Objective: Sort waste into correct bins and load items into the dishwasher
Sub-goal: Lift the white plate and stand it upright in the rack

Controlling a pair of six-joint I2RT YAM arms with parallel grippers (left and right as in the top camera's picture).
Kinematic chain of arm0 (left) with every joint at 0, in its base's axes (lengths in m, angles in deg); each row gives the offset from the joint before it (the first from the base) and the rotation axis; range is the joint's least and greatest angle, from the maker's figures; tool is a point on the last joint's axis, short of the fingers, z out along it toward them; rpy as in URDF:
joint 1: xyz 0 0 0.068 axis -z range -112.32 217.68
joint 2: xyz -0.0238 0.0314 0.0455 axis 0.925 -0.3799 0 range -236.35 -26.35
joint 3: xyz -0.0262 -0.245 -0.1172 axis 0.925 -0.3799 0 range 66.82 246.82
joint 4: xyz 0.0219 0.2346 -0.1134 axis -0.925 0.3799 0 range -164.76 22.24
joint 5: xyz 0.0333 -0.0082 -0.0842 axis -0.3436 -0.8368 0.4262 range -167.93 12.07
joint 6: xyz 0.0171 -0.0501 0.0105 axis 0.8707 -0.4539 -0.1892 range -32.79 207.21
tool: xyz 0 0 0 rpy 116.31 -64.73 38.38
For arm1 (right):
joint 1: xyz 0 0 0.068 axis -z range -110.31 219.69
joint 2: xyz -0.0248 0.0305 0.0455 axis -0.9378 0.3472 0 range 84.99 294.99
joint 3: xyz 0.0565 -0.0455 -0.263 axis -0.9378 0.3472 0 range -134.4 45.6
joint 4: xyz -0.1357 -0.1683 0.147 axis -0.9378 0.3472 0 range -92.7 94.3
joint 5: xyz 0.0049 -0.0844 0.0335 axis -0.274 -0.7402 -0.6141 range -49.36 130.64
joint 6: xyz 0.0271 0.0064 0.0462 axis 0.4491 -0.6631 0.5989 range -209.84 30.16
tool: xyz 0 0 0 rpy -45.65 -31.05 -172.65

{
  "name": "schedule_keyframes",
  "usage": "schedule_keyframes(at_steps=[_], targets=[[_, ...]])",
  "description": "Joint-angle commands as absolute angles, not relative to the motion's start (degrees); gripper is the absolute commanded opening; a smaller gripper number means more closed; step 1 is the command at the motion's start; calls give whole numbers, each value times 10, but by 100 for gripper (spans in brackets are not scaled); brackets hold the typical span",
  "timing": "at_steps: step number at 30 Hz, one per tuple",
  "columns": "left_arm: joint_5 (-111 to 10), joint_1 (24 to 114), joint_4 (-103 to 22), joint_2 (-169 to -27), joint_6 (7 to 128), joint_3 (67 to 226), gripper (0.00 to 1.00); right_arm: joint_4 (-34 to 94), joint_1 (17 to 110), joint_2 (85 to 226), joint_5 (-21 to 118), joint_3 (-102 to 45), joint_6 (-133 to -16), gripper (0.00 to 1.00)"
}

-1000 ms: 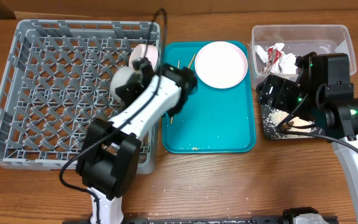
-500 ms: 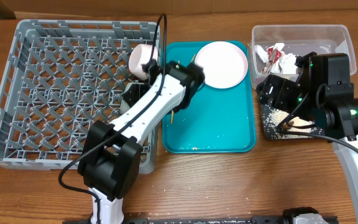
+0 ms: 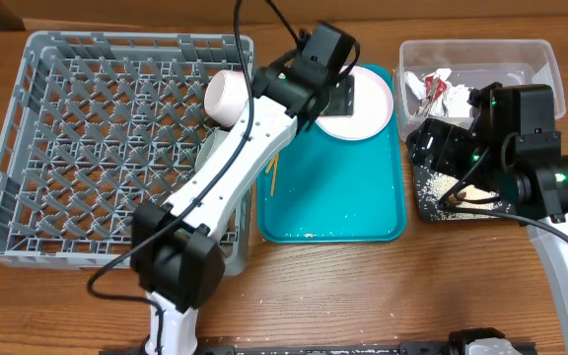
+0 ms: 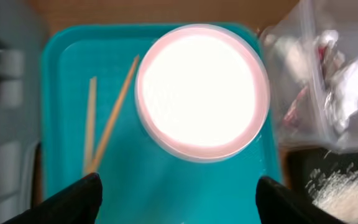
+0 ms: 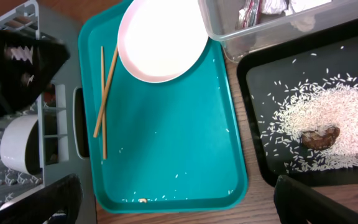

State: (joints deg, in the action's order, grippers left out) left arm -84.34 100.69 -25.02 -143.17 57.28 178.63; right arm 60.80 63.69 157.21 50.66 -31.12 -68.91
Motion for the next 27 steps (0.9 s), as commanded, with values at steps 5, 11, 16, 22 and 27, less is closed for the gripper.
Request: schedule_keyframes(at_steps=[5, 11, 16, 22, 27], targets=[[-837, 1010, -309, -1600, 349, 1790, 69, 604, 639, 1571, 501, -316, -693, 100], [-850, 1011, -351, -1631, 342, 1790, 57, 604, 639, 1571, 501, -316, -693, 100], [-852, 1011, -336, -1662, 343, 1790, 28, 604, 639, 1571, 501, -316, -693, 100], [-860, 1000, -330, -1655, 367, 1793, 4, 604, 639, 1571, 501, -316, -693, 100], [-857, 990, -306, -1605, 469, 1832, 4, 604, 639, 1571, 501, -316, -693, 100]])
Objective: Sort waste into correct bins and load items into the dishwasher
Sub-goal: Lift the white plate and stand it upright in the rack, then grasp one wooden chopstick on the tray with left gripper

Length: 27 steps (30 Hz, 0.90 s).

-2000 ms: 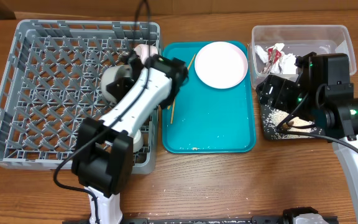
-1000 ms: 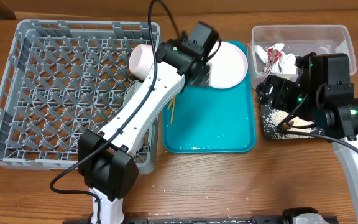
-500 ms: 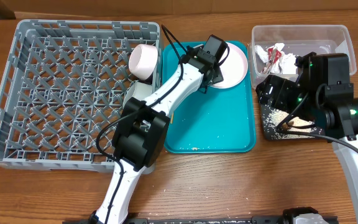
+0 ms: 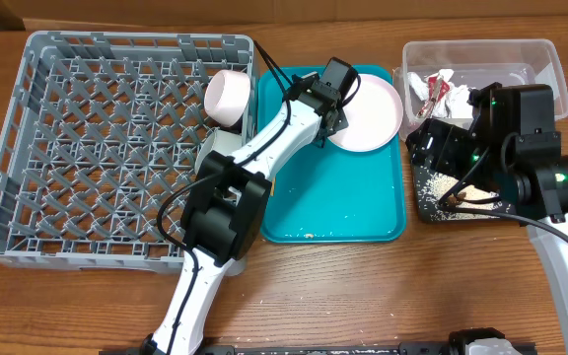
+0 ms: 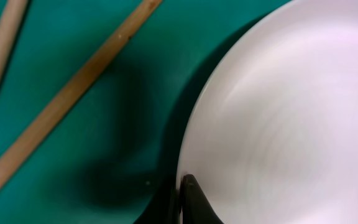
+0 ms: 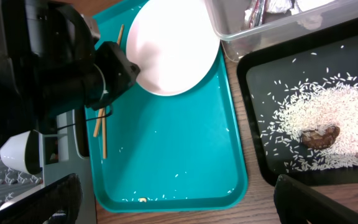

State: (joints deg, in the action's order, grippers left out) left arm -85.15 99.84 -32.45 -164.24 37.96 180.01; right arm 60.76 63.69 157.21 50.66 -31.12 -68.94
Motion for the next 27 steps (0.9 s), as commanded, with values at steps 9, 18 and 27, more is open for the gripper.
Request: schedule_keyframes(at_steps=[9, 18, 27], targets=[[-1085, 972, -281, -1435, 767, 1879, 4, 604, 639, 1571, 501, -316, -693, 100], [-1366, 882, -299, -1397, 933, 1875, 4, 604, 639, 1571, 501, -316, -693, 100], [-1363, 758, -307, -1454, 930, 1875, 4, 604, 639, 1571, 501, -316, -693, 100]])
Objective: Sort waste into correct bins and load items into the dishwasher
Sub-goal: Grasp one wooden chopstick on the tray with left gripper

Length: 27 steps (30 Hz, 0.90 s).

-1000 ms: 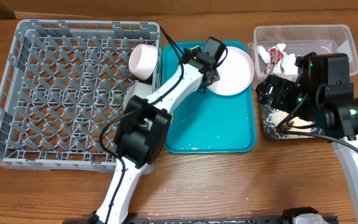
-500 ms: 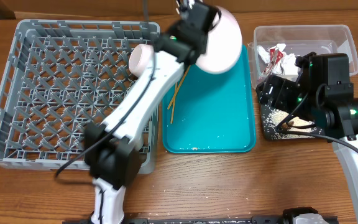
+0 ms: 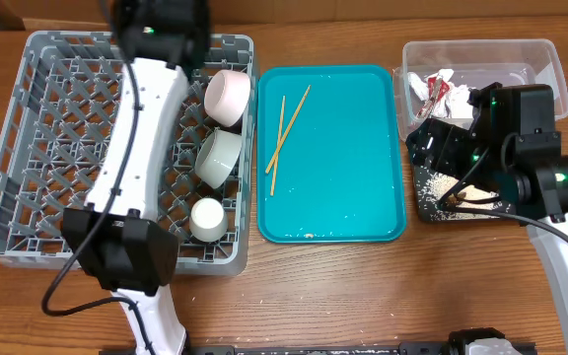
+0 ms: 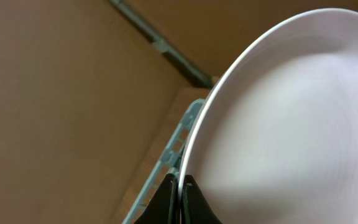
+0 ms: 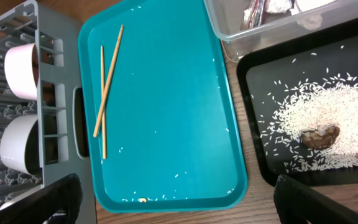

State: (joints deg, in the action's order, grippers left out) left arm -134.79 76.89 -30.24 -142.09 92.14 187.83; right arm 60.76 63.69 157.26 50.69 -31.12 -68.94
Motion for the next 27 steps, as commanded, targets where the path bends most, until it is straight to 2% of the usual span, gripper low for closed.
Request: schedule_keyframes(at_steps=[1, 10, 14, 16, 17, 18, 22, 23, 24, 25, 27], targets=[[-1364, 756, -307, -1464, 935, 1875, 4, 604, 639, 1571, 501, -316, -693, 100], [-1363, 757, -320, -1539, 936, 1875, 4, 604, 639, 1571, 501, -316, -693, 100], [-1297, 764, -301, -1539, 933, 1875, 5, 604, 639, 1571, 501, -316, -693, 100], [-1232, 769, -280, -1539, 930, 1875, 16, 604, 639, 1571, 501, -316, -693, 100], [-1204, 771, -270, -1539, 923, 1875, 36, 604, 639, 1571, 501, -316, -693, 100], [-1178, 772, -264, -1539, 909, 1875, 47, 604, 639, 1571, 501, -316, -693, 100], [-1138, 772, -247, -1524, 863, 1877, 52, 604, 639, 1571, 501, -316, -693, 100], [-1122, 772, -240, -1514, 857, 1882, 57, 604, 639, 1571, 501, -316, -693, 100], [-1098, 772, -229, -1501, 857, 1890, 68, 604, 639, 1571, 501, -316, -693, 100], [-1076, 772, -216, -1486, 857, 1901, 73, 605, 639, 1571, 501, -316, -693, 100], [-1032, 774, -190, -1458, 857, 1926, 79, 604, 639, 1571, 501, -316, -693, 100]])
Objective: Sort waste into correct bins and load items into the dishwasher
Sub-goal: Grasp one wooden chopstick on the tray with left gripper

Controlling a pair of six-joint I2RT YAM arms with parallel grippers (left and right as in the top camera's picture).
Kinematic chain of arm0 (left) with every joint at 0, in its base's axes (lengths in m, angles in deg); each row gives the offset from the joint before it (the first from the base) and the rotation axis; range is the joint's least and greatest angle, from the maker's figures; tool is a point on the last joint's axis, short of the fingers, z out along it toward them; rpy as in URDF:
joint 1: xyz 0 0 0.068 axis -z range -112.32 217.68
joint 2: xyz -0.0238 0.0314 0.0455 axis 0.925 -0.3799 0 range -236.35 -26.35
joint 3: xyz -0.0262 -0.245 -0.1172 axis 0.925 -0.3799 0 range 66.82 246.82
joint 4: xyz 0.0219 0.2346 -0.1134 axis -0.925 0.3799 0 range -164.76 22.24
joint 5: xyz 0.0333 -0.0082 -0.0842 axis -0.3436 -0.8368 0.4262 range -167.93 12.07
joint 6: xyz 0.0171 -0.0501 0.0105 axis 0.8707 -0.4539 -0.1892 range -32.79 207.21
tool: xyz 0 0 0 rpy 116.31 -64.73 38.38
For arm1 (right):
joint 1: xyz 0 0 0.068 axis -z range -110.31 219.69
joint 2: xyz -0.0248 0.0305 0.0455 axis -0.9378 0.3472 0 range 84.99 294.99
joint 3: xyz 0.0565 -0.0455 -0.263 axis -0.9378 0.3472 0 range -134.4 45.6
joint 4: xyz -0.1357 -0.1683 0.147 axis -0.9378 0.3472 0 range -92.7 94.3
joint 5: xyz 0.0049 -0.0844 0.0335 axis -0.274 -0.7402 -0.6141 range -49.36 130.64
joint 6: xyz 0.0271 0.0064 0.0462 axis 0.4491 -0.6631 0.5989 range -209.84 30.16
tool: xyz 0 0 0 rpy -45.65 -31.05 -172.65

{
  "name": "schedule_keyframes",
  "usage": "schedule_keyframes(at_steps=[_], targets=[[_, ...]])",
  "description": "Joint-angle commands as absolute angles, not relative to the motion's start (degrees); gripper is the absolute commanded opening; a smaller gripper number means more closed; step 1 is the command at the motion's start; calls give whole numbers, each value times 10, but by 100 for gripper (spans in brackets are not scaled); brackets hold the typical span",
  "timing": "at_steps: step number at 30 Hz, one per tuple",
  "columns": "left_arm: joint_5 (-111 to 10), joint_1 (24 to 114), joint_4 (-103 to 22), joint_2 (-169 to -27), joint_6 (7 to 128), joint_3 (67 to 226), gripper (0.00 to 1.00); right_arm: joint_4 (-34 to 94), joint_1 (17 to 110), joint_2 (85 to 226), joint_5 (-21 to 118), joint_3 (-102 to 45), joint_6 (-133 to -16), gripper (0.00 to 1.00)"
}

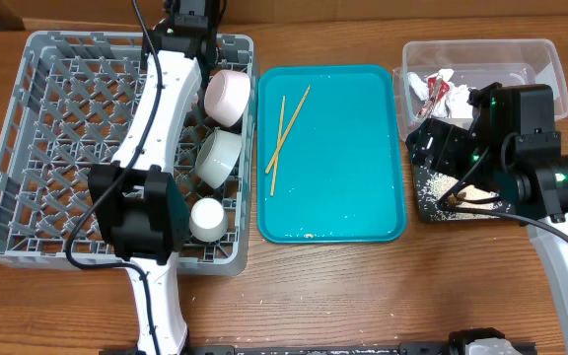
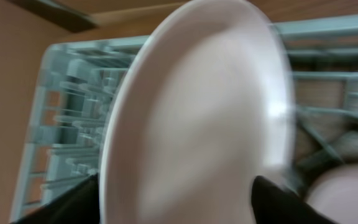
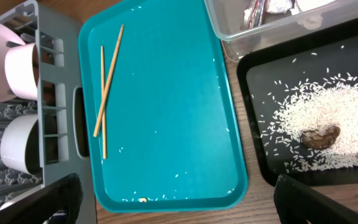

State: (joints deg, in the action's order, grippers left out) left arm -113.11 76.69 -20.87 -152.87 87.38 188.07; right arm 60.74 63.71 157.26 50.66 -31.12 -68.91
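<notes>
A pink-white plate (image 2: 191, 118), blurred, fills the left wrist view, standing on edge over the far end of the grey dish rack (image 1: 28, 148). Its rim also shows in the right wrist view. My left gripper (image 2: 176, 202) is open, with one finger at each side of the plate; in the overhead view it is at the rack's back wall (image 1: 190, 25). Two wooden chopsticks (image 1: 284, 133) lie on the teal tray (image 1: 343, 197). My right gripper (image 3: 179, 202) hangs open, high above the tray's right side.
In the rack's right column sit a pink cup (image 1: 227, 97), a white bowl (image 1: 217, 155) and a white cup (image 1: 208, 217). A clear bin (image 1: 481, 59) of wrappers stands at the back right. A black tray (image 3: 316, 118) holds rice and a brown scrap.
My left gripper, then shut on the plate's rim, now has its fingers wide apart. The plate stands lower, against the rack's far end. The right arm has not moved.
My left gripper was open above the plate on the teal tray, then shut on the plate's rim there. Then it held the plate over the rack's back, with only chopsticks left on the tray. Now it is open at the plate in the rack.
</notes>
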Motion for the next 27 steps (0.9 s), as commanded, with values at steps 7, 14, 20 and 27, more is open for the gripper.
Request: schedule_keyframes(at_steps=[7, 14, 20, 27], targets=[[-890, 817, -145, -1372, 857, 1961, 78, 604, 639, 1571, 501, -316, -693, 100], [-781, 885, -88, -1449, 838, 1958, 68, 605, 639, 1571, 501, -316, -693, 100], [-781, 934, -69, -1565, 838, 1958, 69, 604, 639, 1571, 501, -316, -693, 100], [-779, 936, -73, -1657, 856, 1958, 70, 604, 639, 1571, 501, -316, -693, 100]])
